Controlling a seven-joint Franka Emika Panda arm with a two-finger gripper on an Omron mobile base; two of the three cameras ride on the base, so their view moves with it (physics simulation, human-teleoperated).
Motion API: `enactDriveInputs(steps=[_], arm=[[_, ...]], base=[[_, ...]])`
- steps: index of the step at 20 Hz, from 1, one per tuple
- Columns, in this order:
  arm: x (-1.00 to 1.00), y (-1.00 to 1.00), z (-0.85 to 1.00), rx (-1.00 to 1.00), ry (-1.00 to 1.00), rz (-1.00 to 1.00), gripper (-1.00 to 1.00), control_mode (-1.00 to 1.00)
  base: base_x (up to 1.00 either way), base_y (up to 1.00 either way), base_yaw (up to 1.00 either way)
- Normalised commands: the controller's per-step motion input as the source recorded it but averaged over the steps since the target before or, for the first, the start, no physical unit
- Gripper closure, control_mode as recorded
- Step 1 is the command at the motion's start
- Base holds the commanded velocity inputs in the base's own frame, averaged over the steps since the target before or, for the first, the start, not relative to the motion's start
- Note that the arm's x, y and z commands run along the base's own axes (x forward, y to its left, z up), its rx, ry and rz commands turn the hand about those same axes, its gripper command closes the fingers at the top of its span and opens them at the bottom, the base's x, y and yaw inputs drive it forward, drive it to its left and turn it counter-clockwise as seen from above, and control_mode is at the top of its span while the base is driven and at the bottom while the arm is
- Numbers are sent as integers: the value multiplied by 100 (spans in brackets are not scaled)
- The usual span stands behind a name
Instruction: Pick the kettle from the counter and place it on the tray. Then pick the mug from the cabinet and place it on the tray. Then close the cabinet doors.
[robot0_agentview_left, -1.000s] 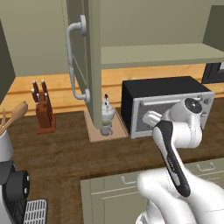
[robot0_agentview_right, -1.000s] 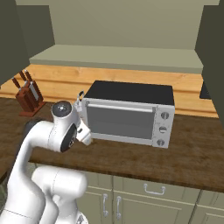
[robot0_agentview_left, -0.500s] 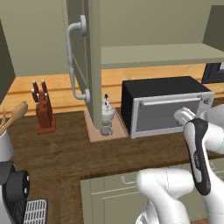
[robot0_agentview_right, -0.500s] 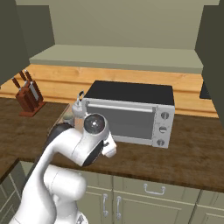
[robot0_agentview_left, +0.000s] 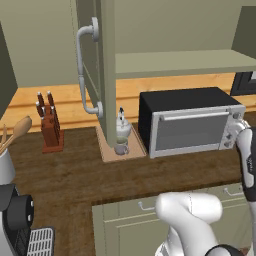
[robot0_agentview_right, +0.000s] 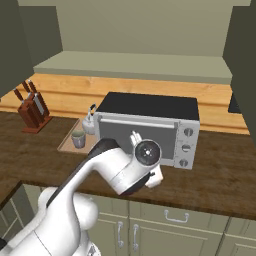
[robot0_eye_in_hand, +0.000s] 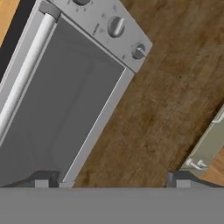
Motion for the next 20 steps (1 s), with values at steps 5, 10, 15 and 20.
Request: enactDriveInputs(steps=[5, 10, 15, 20], arm=[[0, -32, 0, 6, 0, -2, 100, -100], [-2, -39, 2, 19, -2, -2, 100, -100], [0, -65, 31, 40, -16, -8, 100, -100], [0, -66, 71, 37, -36, -3, 100, -100]], base=[[0, 0, 0], [0, 0, 0], [0, 0, 0], [0, 0, 0]])
